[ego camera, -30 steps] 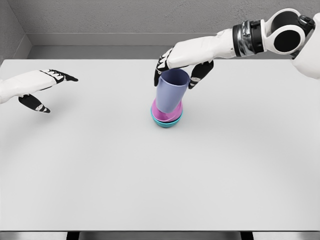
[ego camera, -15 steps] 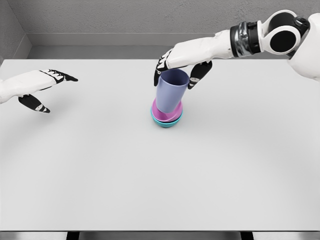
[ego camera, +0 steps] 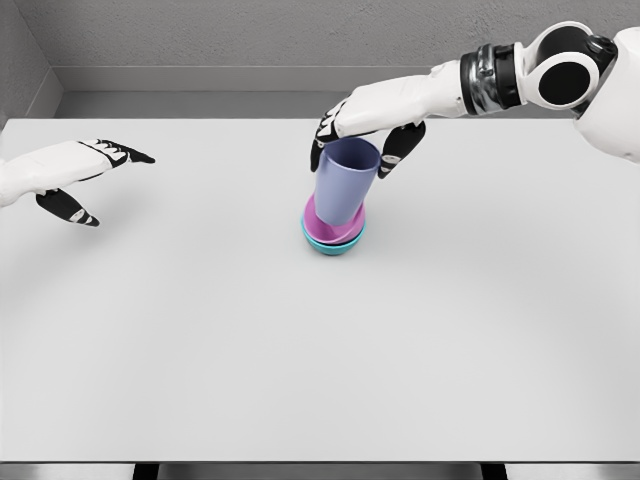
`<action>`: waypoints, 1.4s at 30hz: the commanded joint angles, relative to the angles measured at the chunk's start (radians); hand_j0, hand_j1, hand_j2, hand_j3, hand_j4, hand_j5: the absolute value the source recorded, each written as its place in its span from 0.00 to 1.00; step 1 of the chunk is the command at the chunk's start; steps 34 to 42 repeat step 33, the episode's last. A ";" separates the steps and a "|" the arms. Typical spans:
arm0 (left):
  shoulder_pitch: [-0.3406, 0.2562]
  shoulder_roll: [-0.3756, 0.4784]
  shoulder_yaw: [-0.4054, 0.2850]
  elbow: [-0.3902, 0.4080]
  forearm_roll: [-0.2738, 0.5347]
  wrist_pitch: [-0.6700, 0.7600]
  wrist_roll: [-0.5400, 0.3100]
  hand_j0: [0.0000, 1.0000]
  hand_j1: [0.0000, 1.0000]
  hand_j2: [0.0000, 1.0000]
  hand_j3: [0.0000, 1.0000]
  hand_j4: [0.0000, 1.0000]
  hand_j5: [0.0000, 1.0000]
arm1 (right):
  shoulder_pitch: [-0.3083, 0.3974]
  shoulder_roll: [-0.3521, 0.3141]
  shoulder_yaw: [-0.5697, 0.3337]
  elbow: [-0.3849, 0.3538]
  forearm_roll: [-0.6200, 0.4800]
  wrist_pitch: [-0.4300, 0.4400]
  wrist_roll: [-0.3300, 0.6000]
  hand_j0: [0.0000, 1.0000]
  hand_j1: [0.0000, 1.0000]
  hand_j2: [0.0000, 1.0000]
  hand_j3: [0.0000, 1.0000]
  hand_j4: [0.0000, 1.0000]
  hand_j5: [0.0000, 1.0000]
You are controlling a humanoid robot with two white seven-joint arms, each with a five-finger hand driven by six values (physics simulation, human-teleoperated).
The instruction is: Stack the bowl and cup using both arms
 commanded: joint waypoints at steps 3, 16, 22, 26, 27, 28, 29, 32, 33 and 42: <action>0.000 0.000 -0.001 0.000 0.006 0.003 0.002 1.00 1.00 1.00 1.00 1.00 1.00 | 0.000 0.007 -0.001 0.004 -0.007 0.003 -0.001 0.73 0.73 0.73 0.73 0.73 0.73; 0.002 0.000 0.001 0.000 0.006 0.003 0.002 1.00 1.00 1.00 1.00 1.00 1.00 | 0.000 0.010 -0.003 0.005 -0.011 0.003 -0.005 1.00 1.00 1.00 1.00 1.00 1.00; 0.000 -0.003 -0.016 -0.001 -0.002 0.003 0.000 1.00 1.00 1.00 1.00 1.00 1.00 | 0.003 -0.007 -0.030 0.031 -0.013 0.003 -0.004 1.00 1.00 1.00 1.00 1.00 1.00; 0.002 -0.009 -0.016 -0.001 -0.002 0.003 0.000 1.00 1.00 1.00 1.00 1.00 1.00 | 0.032 -0.095 -0.096 0.048 -0.017 0.003 -0.002 1.00 1.00 1.00 1.00 1.00 1.00; 0.002 -0.009 -0.016 -0.001 -0.002 0.003 0.000 1.00 1.00 1.00 1.00 1.00 1.00 | 0.060 -0.118 -0.119 0.048 -0.036 0.003 -0.002 1.00 1.00 1.00 1.00 1.00 1.00; 0.002 -0.009 -0.016 -0.001 -0.004 0.003 0.000 1.00 1.00 1.00 1.00 1.00 1.00 | 0.077 -0.144 -0.133 0.047 -0.037 0.003 -0.002 1.00 1.00 1.00 1.00 1.00 1.00; 0.000 -0.009 -0.016 -0.001 -0.004 0.003 0.000 1.00 1.00 1.00 1.00 1.00 1.00 | 0.101 -0.173 -0.153 0.048 -0.037 0.003 -0.004 1.00 1.00 1.00 1.00 1.00 1.00; 0.000 -0.009 -0.016 0.000 -0.004 0.003 -0.001 1.00 1.00 1.00 1.00 1.00 1.00 | 0.156 -0.253 -0.172 0.047 -0.057 0.003 -0.010 1.00 1.00 1.00 1.00 1.00 1.00; 0.000 -0.009 -0.016 -0.001 -0.004 0.003 -0.001 1.00 1.00 1.00 1.00 1.00 1.00 | 0.176 -0.276 -0.187 0.048 -0.074 0.003 -0.010 1.00 1.00 1.00 1.00 1.00 1.00; 0.000 -0.009 -0.016 -0.001 -0.004 0.003 -0.001 1.00 1.00 1.00 1.00 1.00 1.00 | 0.176 -0.276 -0.187 0.048 -0.074 0.003 -0.010 1.00 1.00 1.00 1.00 1.00 1.00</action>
